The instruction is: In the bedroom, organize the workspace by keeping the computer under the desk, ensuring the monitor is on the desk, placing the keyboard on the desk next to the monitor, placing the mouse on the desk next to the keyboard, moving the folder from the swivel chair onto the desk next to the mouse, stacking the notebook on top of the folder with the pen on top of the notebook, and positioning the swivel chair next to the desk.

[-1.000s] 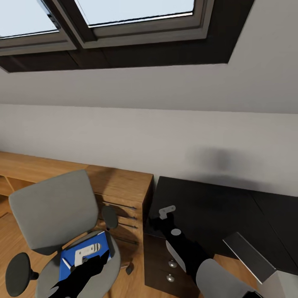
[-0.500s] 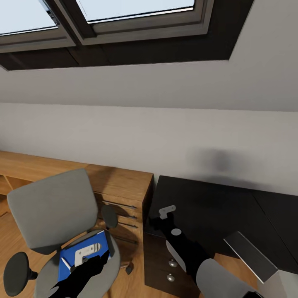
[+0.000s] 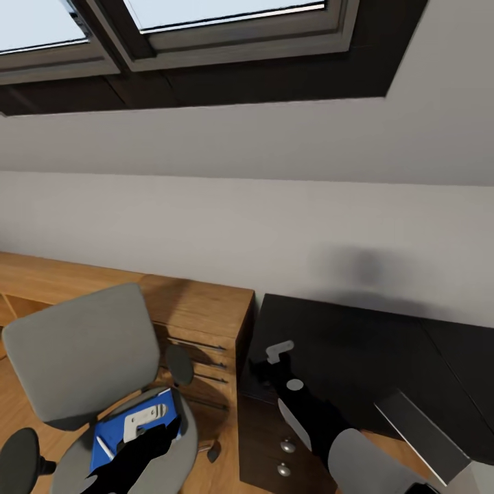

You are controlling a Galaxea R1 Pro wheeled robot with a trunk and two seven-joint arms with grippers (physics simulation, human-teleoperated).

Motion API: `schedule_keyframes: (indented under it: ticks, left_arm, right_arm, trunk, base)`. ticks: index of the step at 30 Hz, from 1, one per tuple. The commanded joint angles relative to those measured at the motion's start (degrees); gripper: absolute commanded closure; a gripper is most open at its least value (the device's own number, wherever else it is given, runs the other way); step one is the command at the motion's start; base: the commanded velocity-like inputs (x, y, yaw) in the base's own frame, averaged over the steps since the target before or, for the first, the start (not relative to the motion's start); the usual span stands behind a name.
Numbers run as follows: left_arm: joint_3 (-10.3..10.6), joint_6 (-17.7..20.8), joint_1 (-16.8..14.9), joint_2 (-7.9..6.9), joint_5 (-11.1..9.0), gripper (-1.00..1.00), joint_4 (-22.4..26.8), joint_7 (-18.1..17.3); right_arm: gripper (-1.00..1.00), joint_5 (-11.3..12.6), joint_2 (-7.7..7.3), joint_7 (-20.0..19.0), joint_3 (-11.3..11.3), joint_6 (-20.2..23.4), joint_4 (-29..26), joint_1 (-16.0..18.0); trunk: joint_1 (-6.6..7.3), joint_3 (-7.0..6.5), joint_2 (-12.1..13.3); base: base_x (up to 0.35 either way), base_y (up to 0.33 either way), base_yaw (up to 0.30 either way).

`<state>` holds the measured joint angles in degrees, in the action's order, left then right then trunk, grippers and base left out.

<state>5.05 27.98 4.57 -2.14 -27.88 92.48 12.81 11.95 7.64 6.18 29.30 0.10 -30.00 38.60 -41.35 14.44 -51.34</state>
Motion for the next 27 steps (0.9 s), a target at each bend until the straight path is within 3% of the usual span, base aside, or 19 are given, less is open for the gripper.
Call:
schedule_keyframes:
  ticks: [1, 6, 13, 23, 27]
  left_arm:
    - [0.08, 0.16, -0.04, -0.05, -0.60, -1.00, 0.09, 0.55]
    - [0.05, 0.22, -0.04, -0.08, -0.60, -1.00, 0.08, 0.55]
    - [0.12, 0.23, -0.01, -0.06, -0.60, -1.00, 0.07, 0.55]
    - [0.13, 0.17, -0.02, -0.05, -0.61, -1.00, 0.07, 0.55]
    - [0.14, 0.14, -0.01, -0.05, -0.63, -1.00, 0.07, 0.55]
  right_arm:
    - [-1.00, 0.61, -0.06, 0.46, 0.47, 0.08, 0.01, 0.07]
    - [-1.00, 0.67, -0.11, 0.36, 0.18, 0.74, 0.60, 0.07]
    - [-1.00, 1.14, -0.01, 0.13, -0.86, 5.68, 5.66, 0.19]
    - [-1.00, 1.41, 0.00, -0.63, -1.06, 6.26, 7.78, 0.33]
    - [-1.00, 1.40, -0.09, -4.25, -1.14, 5.67, 7.77, 0.33]
  trunk:
    - [-0.03, 0.06, -0.05]
    - [-0.03, 0.06, -0.05]
    - [-0.03, 0.06, -0.05]
    - [-0.03, 0.06, -0.05]
    - [-0.03, 0.06, -0.05]
  base:
    - [0.105, 0.000, 0.000]
    - [0.033, 0.000, 0.000]
    - [0.004, 0.000, 0.000]
    - [0.000, 0.000, 0.000]
    - [0.000, 0.000, 0.000]
